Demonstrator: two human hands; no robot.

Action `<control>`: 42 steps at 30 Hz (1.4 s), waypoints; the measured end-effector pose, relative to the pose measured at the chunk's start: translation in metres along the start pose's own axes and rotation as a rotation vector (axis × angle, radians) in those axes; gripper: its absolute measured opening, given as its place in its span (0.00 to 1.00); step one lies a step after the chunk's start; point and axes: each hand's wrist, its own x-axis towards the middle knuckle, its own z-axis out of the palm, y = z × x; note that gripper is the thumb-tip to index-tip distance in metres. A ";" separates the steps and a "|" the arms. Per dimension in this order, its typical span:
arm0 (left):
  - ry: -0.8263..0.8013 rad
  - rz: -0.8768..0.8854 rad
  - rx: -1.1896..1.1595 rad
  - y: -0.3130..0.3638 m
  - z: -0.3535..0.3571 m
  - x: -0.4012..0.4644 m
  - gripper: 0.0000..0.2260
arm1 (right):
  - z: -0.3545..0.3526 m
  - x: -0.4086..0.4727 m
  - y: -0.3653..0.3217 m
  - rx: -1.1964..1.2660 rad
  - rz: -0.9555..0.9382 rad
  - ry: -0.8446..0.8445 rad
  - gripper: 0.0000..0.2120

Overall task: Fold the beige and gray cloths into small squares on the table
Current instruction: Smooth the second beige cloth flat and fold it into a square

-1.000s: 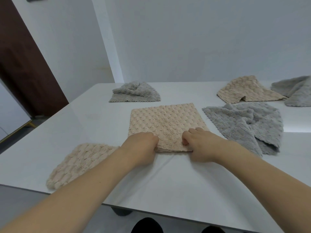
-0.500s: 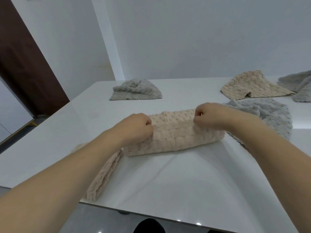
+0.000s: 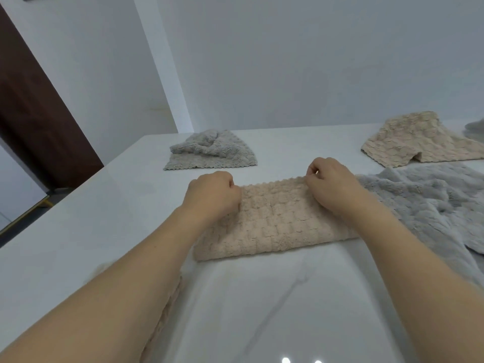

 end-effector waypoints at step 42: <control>0.150 -0.159 0.154 -0.015 0.044 0.001 0.10 | 0.008 0.019 0.041 0.441 0.156 -0.027 0.08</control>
